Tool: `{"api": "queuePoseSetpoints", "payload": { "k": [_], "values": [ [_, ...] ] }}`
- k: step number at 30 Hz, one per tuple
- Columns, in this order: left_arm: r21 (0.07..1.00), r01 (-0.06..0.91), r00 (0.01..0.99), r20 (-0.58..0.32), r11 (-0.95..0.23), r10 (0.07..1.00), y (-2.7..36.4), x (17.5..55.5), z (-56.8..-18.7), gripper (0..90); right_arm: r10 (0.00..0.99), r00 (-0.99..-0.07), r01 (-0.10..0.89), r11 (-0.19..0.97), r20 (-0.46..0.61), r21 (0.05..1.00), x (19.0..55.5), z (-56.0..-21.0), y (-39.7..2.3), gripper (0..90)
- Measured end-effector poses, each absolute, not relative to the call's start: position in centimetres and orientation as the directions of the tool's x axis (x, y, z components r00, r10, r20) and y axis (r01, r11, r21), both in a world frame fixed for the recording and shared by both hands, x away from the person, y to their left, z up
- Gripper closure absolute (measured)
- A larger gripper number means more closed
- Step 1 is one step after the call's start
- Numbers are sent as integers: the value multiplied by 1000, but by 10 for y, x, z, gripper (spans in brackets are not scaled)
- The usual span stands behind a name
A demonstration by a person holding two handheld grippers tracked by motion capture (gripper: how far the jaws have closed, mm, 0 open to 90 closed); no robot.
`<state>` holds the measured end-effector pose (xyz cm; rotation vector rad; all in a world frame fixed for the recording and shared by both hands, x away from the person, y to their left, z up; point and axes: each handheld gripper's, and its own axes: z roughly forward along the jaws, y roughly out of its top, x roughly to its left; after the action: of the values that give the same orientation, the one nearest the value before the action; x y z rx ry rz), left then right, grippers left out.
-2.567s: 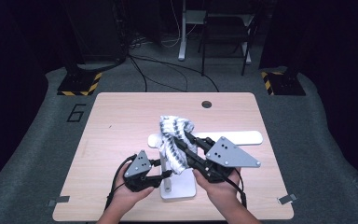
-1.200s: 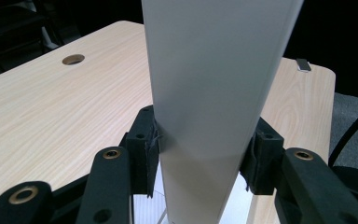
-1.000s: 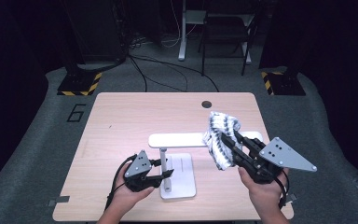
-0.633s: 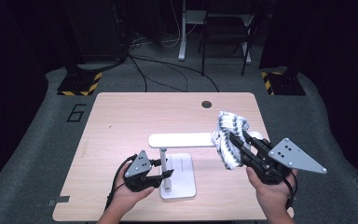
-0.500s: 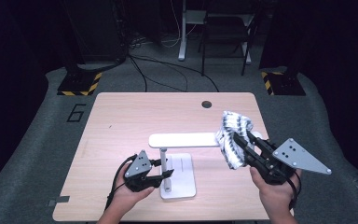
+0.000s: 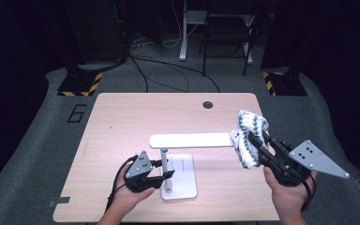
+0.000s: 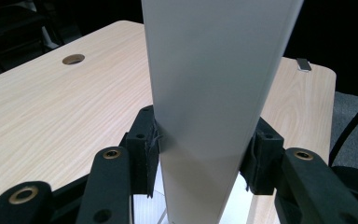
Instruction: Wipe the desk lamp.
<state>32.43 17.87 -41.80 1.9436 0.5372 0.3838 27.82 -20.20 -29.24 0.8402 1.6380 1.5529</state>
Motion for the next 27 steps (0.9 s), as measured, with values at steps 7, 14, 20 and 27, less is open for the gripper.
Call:
{"api": "queuePoseSetpoints", "payload": {
  "k": [7,14,20,27],
  "values": [
    [912,199,847,24,-358,531,178,324,-418,543,863,-500,-19,64,-65,998,277,-292,-214,745],
    [912,201,848,21,-358,530,179,324,-418,543,877,-478,-11,53,-52,999,277,-292,-223,744],
    [912,202,847,21,-358,532,179,324,-418,543,878,-478,-14,42,-44,999,277,-294,-222,744],
    [912,202,846,20,-357,532,179,324,-418,543,870,-490,-20,54,-57,998,277,-294,-213,744]
  ]
}}
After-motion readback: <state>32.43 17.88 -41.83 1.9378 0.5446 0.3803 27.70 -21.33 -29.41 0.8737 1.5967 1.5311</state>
